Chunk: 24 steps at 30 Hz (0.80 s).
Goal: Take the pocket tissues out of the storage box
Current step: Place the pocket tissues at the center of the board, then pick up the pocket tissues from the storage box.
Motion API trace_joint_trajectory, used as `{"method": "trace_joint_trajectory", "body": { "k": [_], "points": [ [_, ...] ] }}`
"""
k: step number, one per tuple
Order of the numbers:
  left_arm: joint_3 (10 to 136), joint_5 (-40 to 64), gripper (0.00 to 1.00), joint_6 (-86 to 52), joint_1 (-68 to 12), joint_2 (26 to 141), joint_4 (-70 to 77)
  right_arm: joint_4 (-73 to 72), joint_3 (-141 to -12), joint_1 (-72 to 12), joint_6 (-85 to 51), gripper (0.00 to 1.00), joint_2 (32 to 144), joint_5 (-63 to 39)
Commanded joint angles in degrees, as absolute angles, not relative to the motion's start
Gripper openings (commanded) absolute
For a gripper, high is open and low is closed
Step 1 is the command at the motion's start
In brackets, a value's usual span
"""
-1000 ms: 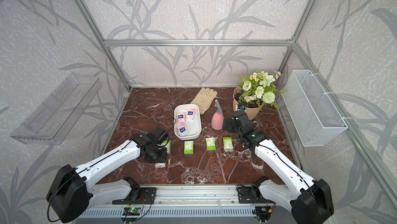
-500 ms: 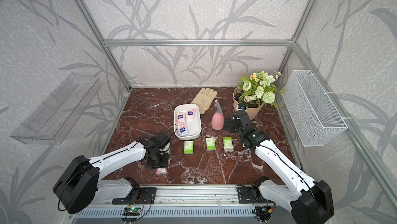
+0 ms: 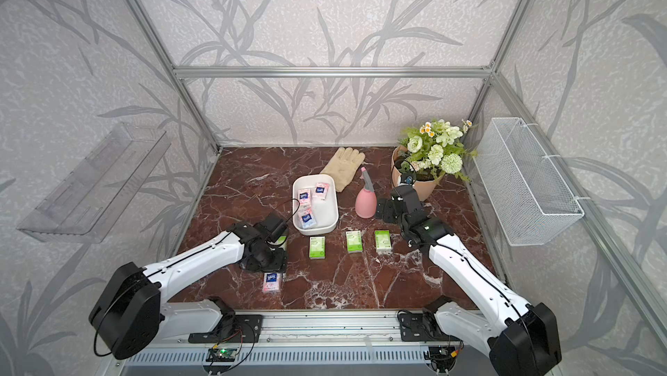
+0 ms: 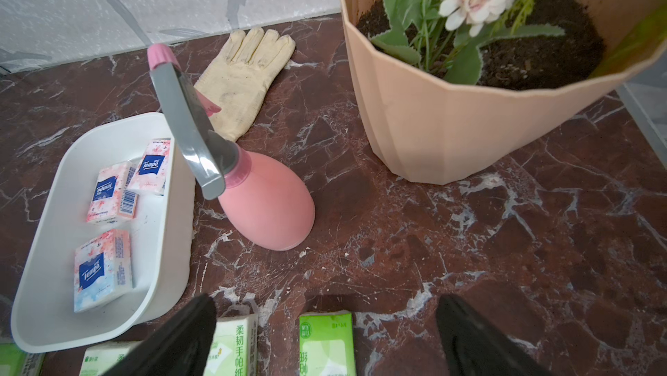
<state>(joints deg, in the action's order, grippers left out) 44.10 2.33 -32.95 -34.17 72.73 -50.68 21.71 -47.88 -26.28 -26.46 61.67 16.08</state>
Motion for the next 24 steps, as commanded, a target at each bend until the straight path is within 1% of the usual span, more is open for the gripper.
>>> {"method": "trace_joint_trajectory", "body": {
  "k": [1, 2, 7, 14, 24],
  "points": [
    [48.52, -3.33, 0.86, -31.06, -34.26, 69.87, -55.20, 22.42, -48.14, -25.95, -26.03, 0.99, 60.42, 17.12],
    [49.89, -4.89, 0.90, -31.26, -34.23, 69.39, -55.62, 22.58, -48.16, -25.93, -26.02, 0.99, 60.30, 17.25],
    [56.88, -10.87, 1.00, -26.57, -33.78, 69.27, -54.65, 23.38, -47.92, -25.85, -26.28, 0.99, 59.30, 17.46],
    [67.51, -12.26, 1.00, -20.39, -32.92, 74.84, -51.90, 24.73, -47.39, -25.75, -26.72, 0.99, 57.41, 18.04],
    [77.18, -8.44, 1.00, -16.81, -31.74, 85.28, -47.26, 27.42, -48.12, -25.60, -26.19, 0.99, 55.77, 17.58]
  ]
}}
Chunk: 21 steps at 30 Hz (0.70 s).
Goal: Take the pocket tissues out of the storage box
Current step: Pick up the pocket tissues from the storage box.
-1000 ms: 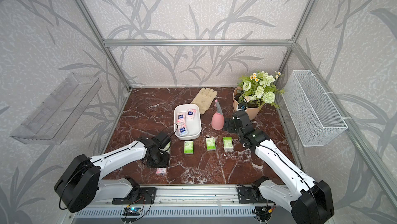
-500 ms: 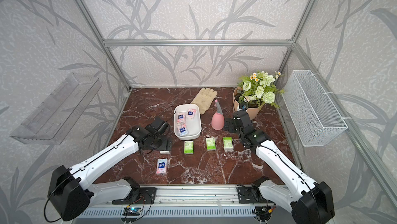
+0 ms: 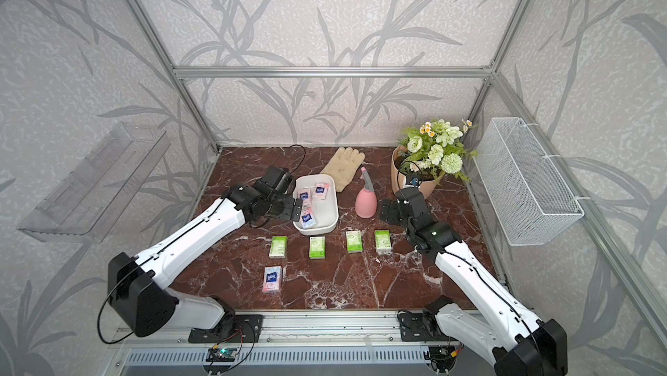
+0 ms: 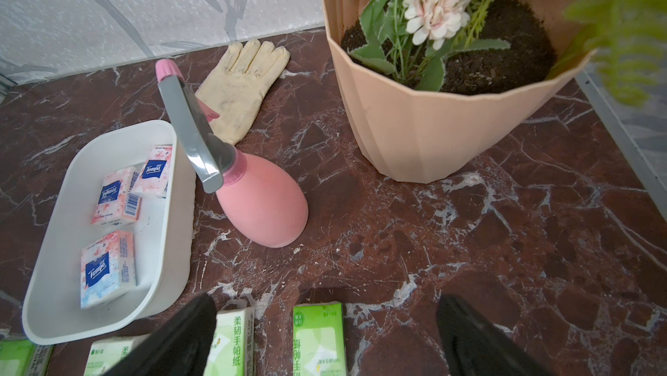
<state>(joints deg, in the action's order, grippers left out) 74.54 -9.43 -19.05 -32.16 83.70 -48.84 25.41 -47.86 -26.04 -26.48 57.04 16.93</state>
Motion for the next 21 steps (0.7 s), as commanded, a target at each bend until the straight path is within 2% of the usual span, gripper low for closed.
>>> {"method": "trace_joint_trajectory", "body": {
  "k": [1, 5, 9, 15, 21],
  "points": [
    [78.19, -8.42, 1.00, -16.51, -31.66, 86.41, -46.96, 27.64, -48.12, -25.58, -26.27, 0.99, 55.57, 17.48],
    [82.86, -7.80, 0.99, -15.91, -31.38, 91.21, -46.97, 28.42, -48.21, -25.61, -26.50, 0.99, 55.13, 17.14],
    [87.82, -4.89, 0.94, -16.02, -31.31, 96.95, -48.63, 28.66, -48.21, -25.59, -26.71, 0.99, 54.85, 17.22],
    [96.31, -3.04, 0.80, -20.06, -31.11, 107.44, -52.12, 28.61, -47.42, -25.51, -27.22, 0.99, 54.19, 17.30],
    [103.36, -3.77, 0.75, -21.01, -30.85, 116.66, -51.12, 27.56, -45.69, -25.45, -27.83, 0.99, 53.44, 17.58]
  ]
}}
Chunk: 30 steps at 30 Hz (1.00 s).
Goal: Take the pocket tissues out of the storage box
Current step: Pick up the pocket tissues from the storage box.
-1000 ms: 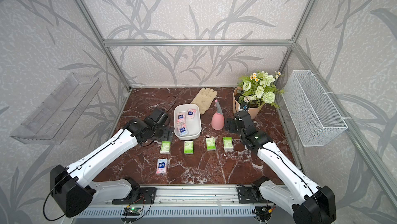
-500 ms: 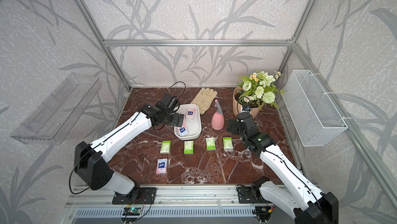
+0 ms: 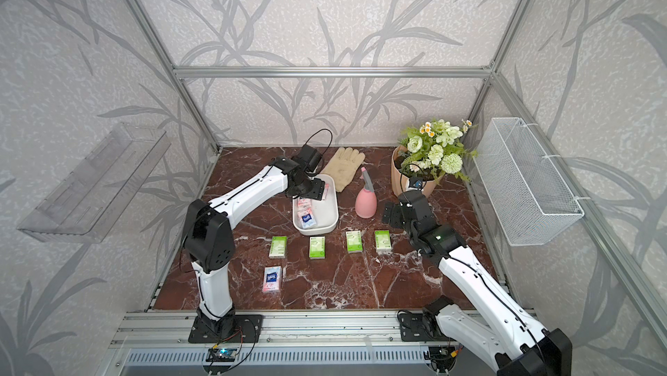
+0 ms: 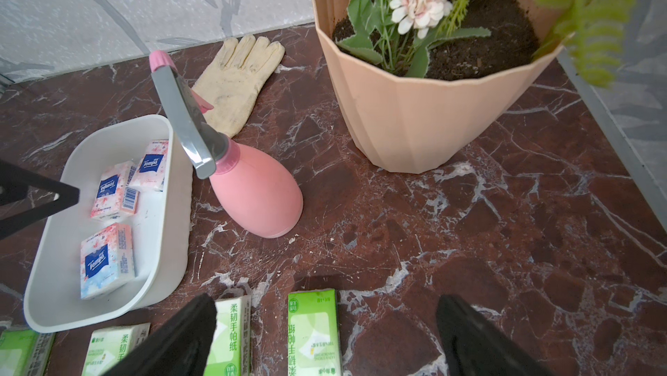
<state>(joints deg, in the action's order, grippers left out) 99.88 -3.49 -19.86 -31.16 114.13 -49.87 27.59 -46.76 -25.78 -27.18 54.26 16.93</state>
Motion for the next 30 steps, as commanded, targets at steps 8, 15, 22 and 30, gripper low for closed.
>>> {"method": "trace_joint_trajectory", "body": {
  "k": [8, 15, 22, 30],
  "points": [
    [112.02, -3.96, 0.71, -19.51, -29.98, 125.68, -52.29, 28.93, -47.38, -25.24, -26.77, 0.99, 53.71, 18.35],
    [116.53, -3.76, 0.70, -18.37, -29.27, 130.19, -52.98, 29.11, -47.73, -25.15, -26.46, 0.99, 53.61, 19.44],
    [122.78, -2.35, 0.70, -18.11, -28.74, 135.30, -54.50, 28.95, -47.68, -24.96, -26.38, 0.99, 53.61, 20.39],
    [127.25, -1.05, 0.67, -18.19, -28.60, 139.94, -55.70, 28.42, -47.55, -24.52, -26.19, 0.99, 53.96, 20.91]
  ]
}}
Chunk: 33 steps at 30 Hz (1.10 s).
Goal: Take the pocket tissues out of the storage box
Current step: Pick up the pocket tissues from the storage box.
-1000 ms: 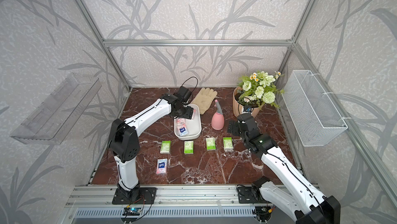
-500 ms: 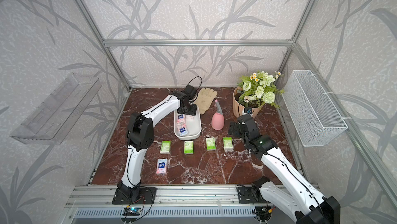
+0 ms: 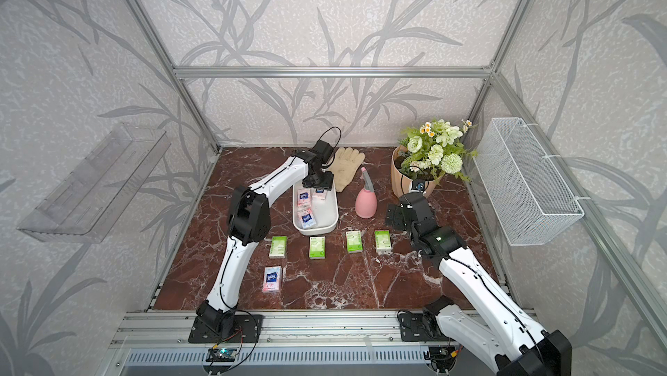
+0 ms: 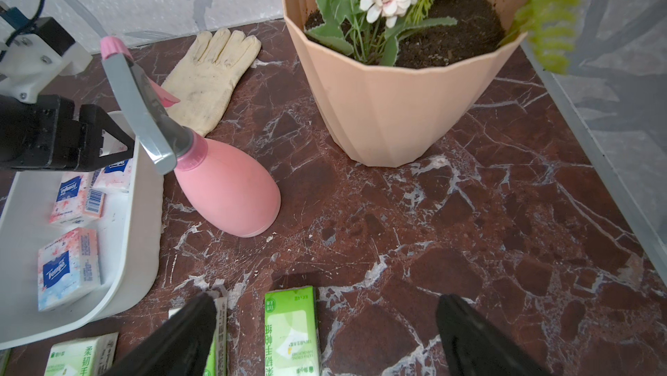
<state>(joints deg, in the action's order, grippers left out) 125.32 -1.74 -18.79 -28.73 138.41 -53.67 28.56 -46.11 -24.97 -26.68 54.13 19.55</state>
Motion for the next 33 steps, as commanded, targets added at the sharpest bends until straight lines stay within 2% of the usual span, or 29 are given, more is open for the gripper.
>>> {"method": "trace_joint_trajectory", "body": {
  "k": [1, 16, 22, 33],
  "points": [
    [127.35, -1.35, 0.67, -18.19, -28.64, 140.30, -55.72, 28.42, -47.58, -24.47, -26.19, 0.99, 54.05, 20.86],
    [127.79, -2.07, 0.58, -18.06, -28.73, 143.15, -56.16, 27.32, -47.29, -23.73, -25.75, 0.99, 54.73, 20.27],
    [127.71, -1.91, 0.51, -18.28, -28.73, 142.96, -56.93, 26.81, -47.23, -23.52, -25.40, 0.99, 55.37, 19.43],
    [123.78, -0.66, 0.48, -20.53, -29.50, 135.40, -55.76, 26.41, -46.51, -23.30, -24.87, 0.99, 54.63, 18.90]
  ]
}}
